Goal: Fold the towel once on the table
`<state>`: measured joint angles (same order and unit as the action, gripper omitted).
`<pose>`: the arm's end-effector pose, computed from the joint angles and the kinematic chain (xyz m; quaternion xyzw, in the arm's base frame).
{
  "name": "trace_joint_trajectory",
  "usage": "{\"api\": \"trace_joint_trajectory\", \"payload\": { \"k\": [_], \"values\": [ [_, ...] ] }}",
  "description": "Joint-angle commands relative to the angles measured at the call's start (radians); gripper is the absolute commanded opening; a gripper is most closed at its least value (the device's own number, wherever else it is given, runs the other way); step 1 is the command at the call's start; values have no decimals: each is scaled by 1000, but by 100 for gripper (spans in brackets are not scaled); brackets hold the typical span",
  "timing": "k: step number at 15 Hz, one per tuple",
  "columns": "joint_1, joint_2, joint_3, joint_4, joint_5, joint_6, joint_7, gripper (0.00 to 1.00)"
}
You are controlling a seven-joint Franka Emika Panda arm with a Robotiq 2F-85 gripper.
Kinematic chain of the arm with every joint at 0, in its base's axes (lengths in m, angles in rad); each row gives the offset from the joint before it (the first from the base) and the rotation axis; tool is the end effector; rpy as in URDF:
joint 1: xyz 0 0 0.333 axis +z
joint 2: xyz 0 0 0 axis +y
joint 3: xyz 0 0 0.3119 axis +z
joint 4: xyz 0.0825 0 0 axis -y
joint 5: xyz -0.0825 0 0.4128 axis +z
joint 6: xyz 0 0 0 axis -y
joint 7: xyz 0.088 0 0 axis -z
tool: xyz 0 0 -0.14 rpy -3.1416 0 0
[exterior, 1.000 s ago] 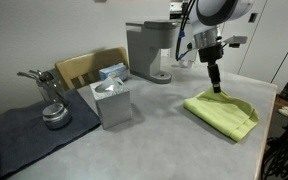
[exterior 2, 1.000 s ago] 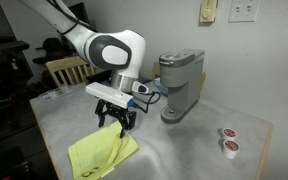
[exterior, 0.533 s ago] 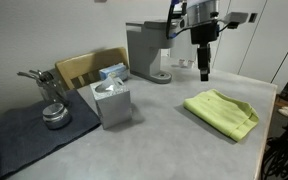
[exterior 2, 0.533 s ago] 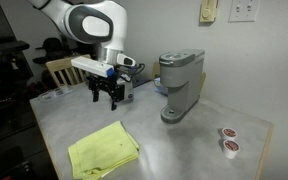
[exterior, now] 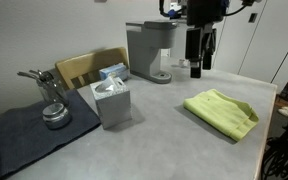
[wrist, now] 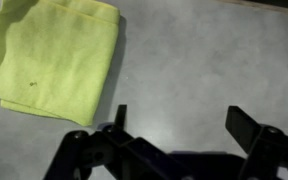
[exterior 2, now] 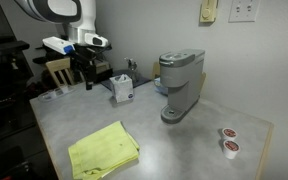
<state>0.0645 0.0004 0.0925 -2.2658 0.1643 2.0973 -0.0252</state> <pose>0.5080 0.0931 0.2917 -0.9932 -0.0435 0.0883 0.0615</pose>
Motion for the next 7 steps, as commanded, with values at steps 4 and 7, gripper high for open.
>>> {"api": "trace_joint_trajectory", "payload": {
  "k": [4, 7],
  "values": [
    [39, -20, 16, 1, 42, 18, 181, 100],
    [38, -20, 16, 1, 43, 19, 194, 100]
  ]
}}
